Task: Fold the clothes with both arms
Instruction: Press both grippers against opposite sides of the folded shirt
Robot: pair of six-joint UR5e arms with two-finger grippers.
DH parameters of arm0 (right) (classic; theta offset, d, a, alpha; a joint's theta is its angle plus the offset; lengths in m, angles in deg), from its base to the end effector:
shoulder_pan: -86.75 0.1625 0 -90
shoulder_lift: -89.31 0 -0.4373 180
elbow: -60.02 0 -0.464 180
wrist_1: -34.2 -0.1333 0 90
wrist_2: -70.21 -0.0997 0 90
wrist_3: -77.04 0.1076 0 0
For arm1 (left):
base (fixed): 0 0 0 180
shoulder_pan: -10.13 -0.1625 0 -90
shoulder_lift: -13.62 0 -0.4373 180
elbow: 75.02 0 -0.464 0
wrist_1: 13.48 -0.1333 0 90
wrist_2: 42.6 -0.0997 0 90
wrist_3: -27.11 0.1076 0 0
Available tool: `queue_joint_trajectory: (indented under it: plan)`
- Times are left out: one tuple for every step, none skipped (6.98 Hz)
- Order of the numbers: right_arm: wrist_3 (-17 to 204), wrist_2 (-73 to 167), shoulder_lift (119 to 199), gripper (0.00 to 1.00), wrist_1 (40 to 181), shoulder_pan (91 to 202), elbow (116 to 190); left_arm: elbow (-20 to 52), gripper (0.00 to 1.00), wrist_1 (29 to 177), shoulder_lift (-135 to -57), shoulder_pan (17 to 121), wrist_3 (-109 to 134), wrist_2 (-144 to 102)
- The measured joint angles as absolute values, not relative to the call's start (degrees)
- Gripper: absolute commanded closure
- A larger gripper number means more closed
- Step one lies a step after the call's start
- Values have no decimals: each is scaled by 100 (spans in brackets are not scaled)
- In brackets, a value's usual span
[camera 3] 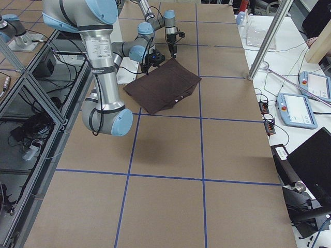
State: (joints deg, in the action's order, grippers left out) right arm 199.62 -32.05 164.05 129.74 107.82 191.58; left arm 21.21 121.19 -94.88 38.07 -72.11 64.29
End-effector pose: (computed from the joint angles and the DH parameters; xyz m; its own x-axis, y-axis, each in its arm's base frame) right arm -0.4394 -0.2876 0.1840 0.3859 0.7126 0.5859 -0.4801 0.6975 -0.5321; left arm 0.5632 -0.4142 0.3260 0.2735 -0.3186 -0.9076 0.2552 0.9338 -0.2509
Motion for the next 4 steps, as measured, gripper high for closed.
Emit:
queue_joint_trajectory:
  plan:
    - [19953, -3202, 16403, 0, 12974, 10803, 19143, 2117, 100, 12115, -9496, 3767, -7212, 6428]
    - [19949, -3201, 16402, 0, 12973, 10816, 19135, 2114, 100, 12111, -9506, 3742, -7212, 6428]
    - [19948, -3201, 16403, 0, 12973, 10823, 19122, 2114, 100, 12109, -9510, 3721, -7210, 6428]
    - [19948, -3201, 16405, 0, 12973, 10829, 19103, 2125, 100, 12109, -9513, 3709, -7206, 6428]
